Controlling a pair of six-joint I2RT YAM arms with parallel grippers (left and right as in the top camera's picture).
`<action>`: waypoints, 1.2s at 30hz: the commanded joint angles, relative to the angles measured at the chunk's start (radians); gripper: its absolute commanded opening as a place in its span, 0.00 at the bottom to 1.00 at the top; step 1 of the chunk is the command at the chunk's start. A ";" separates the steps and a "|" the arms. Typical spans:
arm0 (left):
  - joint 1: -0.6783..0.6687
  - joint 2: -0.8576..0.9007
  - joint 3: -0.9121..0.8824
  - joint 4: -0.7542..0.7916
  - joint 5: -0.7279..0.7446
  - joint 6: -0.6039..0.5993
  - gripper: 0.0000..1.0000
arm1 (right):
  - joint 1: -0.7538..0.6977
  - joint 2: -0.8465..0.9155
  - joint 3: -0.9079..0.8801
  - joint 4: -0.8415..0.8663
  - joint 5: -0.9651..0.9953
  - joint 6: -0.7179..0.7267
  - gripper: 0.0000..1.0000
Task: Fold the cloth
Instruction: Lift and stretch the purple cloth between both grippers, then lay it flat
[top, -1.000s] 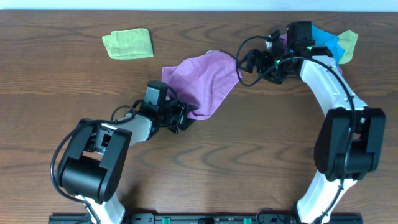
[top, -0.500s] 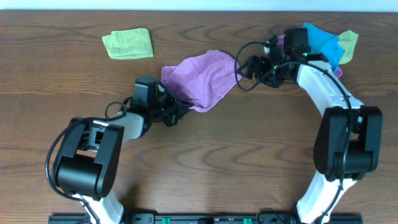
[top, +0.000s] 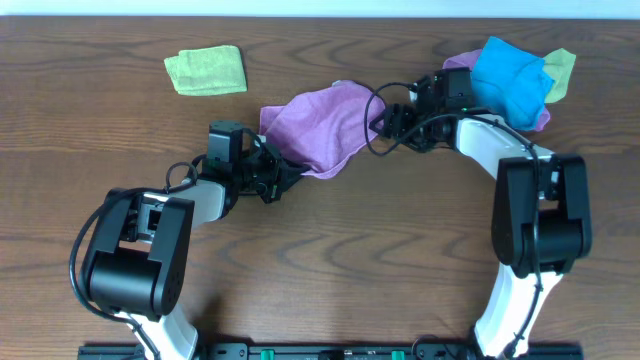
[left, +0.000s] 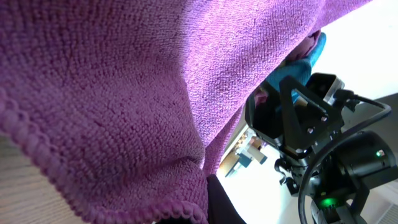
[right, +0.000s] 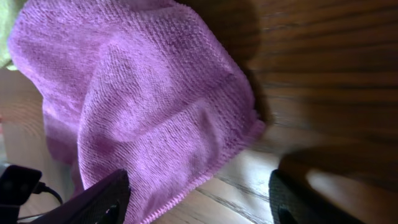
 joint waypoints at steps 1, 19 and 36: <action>0.004 0.005 0.002 0.003 0.030 0.022 0.06 | 0.025 0.036 -0.010 0.010 0.005 0.042 0.70; 0.006 0.005 0.002 0.003 0.083 0.055 0.06 | 0.069 0.080 -0.010 0.093 0.172 0.048 0.38; 0.130 -0.021 0.051 0.059 0.284 0.075 0.06 | 0.080 -0.296 -0.009 -0.210 0.121 -0.087 0.01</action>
